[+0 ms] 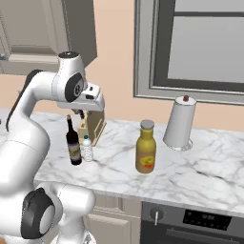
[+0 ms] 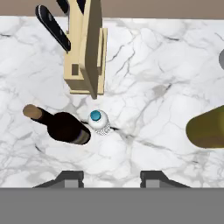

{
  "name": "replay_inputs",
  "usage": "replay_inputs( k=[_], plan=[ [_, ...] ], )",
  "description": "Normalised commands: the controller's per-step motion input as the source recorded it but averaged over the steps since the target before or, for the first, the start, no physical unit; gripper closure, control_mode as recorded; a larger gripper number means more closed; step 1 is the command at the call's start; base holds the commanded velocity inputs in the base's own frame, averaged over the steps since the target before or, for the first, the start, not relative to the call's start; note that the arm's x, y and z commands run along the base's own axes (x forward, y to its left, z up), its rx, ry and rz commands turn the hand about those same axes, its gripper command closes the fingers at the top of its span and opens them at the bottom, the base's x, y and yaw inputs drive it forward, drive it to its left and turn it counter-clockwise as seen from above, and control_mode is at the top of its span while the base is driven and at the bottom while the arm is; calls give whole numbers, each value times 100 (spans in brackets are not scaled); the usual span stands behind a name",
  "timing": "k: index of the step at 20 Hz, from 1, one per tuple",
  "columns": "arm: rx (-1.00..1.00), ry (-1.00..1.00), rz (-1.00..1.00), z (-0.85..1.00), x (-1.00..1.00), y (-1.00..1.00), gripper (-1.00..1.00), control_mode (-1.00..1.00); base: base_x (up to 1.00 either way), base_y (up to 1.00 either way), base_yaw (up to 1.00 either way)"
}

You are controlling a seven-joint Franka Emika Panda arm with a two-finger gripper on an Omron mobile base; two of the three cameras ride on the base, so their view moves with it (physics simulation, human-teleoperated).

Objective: Place the drinks on the dining counter in a tight cluster.

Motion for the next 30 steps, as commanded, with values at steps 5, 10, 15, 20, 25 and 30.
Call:
replay_inputs(
  k=[5,10,15,20,25,30],
  plan=[
    [0,-6,2,0,-18,5,-100,-100,0,0,0],
    [-9,-12,0,0,-21,-39,-100,-100,0,0,0],
    [-3,-1,0,0,12,-98,-100,-100,0,0,0],
    [0,1,4,0,25,-92,-100,-100,0,0,0],
    [3,6,-3,0,33,-60,-100,-100,0,0,0],
    [6,3,-6,0,10,-40,-100,-100,0,0,0]
  ],
)
